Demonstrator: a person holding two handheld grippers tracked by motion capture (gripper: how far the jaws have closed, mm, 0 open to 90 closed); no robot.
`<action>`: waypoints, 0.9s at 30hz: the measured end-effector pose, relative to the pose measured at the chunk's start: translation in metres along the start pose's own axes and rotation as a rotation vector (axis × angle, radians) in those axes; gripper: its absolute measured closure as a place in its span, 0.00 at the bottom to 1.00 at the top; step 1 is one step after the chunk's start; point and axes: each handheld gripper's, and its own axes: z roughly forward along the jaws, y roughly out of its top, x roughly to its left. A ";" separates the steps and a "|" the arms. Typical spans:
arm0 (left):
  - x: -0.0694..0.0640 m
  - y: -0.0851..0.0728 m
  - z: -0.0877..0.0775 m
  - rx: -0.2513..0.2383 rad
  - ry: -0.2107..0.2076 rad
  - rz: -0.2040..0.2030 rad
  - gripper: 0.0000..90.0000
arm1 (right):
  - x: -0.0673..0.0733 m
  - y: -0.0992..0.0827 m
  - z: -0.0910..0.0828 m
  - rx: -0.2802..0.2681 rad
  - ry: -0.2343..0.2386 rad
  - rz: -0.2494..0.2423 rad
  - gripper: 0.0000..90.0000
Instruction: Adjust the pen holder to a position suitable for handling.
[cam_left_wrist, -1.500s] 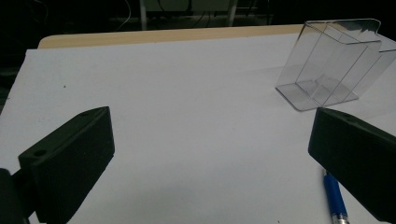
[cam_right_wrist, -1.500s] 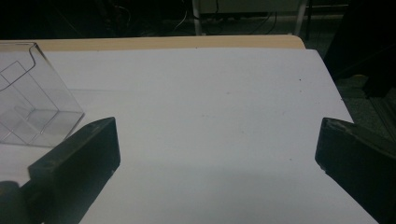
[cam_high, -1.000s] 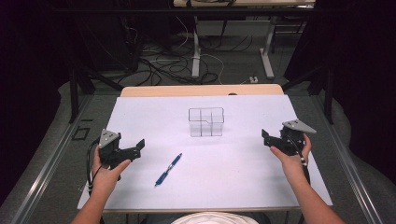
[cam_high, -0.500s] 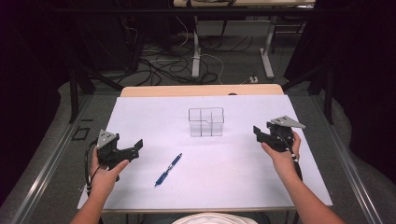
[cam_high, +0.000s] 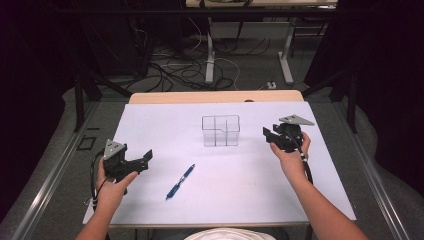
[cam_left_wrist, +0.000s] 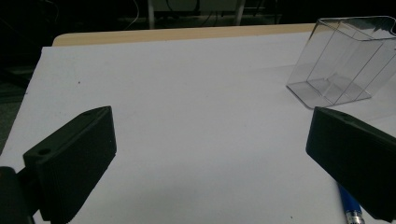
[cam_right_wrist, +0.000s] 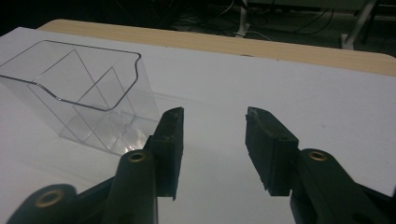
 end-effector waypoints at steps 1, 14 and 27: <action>0.000 0.000 0.000 0.001 0.000 0.001 0.02 | 0.002 0.001 0.002 0.002 0.000 -0.004 0.67; 0.001 0.000 0.000 0.004 0.001 -0.001 0.02 | 0.021 0.017 0.027 0.036 0.014 -0.091 0.84; 0.002 -0.001 0.000 0.012 0.001 -0.003 0.02 | 0.036 0.024 0.051 0.083 0.053 -0.109 1.00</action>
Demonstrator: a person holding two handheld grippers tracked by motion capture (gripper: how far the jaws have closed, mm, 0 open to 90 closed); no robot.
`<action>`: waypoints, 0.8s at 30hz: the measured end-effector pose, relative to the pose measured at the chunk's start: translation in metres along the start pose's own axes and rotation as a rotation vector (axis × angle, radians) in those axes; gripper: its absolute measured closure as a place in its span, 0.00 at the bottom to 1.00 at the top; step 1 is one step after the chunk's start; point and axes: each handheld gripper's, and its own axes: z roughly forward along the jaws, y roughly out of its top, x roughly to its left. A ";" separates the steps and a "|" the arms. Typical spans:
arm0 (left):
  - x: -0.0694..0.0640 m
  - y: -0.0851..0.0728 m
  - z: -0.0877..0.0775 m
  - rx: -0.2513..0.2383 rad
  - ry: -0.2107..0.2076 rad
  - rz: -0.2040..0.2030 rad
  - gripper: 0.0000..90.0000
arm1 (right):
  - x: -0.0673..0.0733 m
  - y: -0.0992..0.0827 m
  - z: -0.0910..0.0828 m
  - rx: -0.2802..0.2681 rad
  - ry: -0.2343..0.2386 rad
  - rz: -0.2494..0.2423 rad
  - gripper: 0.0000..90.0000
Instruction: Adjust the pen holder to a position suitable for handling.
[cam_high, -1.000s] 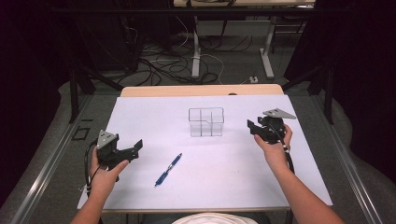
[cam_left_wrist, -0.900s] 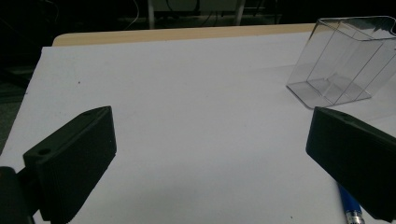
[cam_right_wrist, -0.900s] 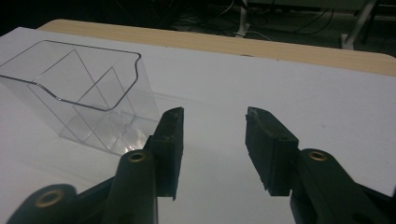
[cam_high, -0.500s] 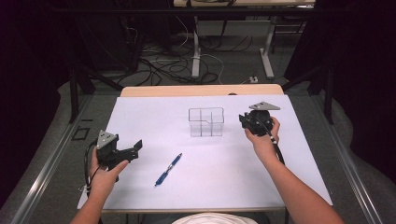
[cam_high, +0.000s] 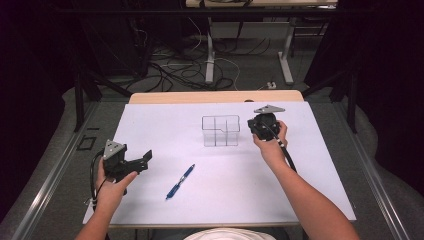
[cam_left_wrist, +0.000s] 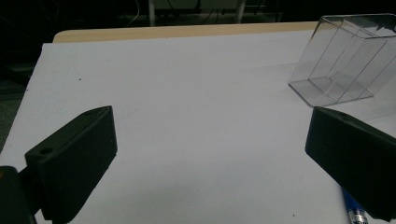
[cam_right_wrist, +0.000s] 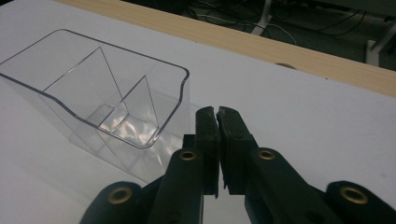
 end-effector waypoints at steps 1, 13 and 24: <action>0.000 0.000 0.000 0.002 -0.002 -0.002 0.02 | 0.001 0.000 0.002 0.004 0.001 -0.001 1.00; 0.001 -0.001 0.001 0.001 0.002 -0.006 0.02 | 0.007 0.001 0.020 0.029 0.000 0.022 1.00; 0.002 -0.001 0.001 0.006 0.001 -0.004 0.03 | 0.007 -0.004 0.036 0.037 0.001 0.040 1.00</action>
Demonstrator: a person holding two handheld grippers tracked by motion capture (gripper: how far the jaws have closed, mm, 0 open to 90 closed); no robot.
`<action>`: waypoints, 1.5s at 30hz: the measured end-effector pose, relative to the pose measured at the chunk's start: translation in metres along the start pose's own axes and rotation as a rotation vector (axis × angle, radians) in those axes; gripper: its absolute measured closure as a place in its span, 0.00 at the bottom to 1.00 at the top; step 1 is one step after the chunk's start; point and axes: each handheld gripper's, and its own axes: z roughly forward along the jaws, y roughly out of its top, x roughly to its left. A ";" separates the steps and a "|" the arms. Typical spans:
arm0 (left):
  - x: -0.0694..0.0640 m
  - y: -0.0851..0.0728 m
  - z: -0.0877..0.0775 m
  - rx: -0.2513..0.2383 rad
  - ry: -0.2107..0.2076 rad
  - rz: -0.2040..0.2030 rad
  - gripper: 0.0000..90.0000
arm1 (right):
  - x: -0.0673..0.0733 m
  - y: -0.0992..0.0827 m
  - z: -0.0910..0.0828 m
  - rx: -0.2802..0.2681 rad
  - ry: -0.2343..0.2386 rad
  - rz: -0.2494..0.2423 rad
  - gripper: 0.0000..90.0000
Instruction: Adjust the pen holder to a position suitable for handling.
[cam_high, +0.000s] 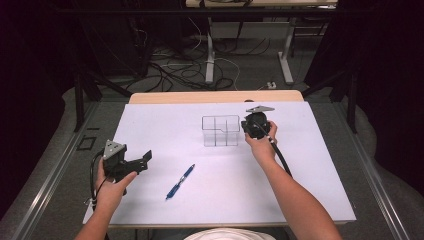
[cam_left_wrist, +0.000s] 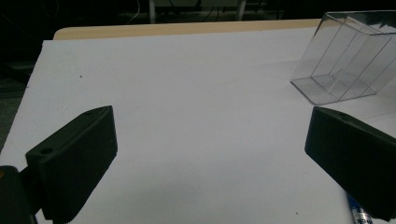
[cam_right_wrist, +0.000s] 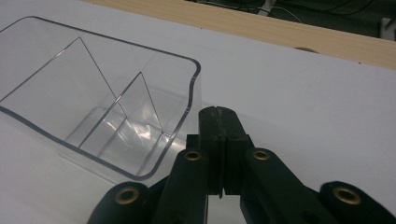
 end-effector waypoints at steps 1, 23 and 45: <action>0.000 0.000 0.000 0.001 0.001 0.003 0.03 | 0.000 0.000 0.000 0.000 0.000 0.000 1.00; -0.001 -0.001 0.002 0.006 0.000 0.002 0.03 | 0.008 -0.001 0.003 -0.013 0.008 0.021 1.00; -0.001 -0.001 0.002 0.014 0.000 0.001 0.03 | 0.018 0.000 0.009 -0.027 0.042 0.007 1.00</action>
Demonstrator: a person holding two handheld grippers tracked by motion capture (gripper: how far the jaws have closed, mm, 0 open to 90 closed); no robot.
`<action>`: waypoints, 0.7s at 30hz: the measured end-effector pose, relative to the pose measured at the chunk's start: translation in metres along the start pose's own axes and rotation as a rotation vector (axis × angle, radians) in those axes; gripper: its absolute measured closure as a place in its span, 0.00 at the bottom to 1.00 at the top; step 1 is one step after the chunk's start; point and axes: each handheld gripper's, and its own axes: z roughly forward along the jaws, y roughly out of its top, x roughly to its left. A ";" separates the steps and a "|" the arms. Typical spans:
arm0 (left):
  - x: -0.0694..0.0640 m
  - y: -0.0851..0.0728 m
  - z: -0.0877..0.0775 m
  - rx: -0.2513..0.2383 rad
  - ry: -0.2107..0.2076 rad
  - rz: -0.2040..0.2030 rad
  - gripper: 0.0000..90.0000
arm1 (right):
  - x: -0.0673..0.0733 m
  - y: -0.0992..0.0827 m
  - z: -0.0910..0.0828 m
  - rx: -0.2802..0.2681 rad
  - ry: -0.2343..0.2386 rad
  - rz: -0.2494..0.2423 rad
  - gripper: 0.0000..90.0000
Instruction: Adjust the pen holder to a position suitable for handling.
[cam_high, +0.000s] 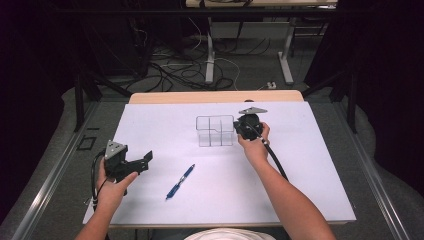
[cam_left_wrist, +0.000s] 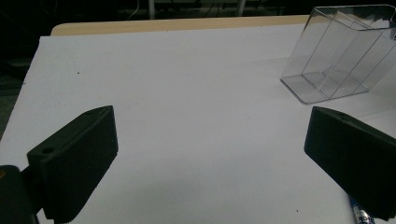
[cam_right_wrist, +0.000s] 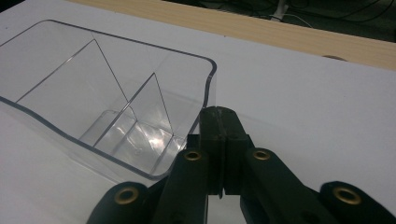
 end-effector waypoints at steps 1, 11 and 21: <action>0.000 0.000 0.000 0.002 0.000 -0.002 0.03 | -0.001 0.000 0.000 0.000 0.005 -0.001 1.00; 0.001 0.000 -0.001 0.000 0.007 -0.006 0.04 | 0.001 0.004 -0.011 -0.035 0.005 -0.034 0.91; 0.001 0.000 -0.002 -0.001 0.007 -0.013 0.04 | -0.001 0.004 -0.029 -0.074 0.017 -0.054 0.79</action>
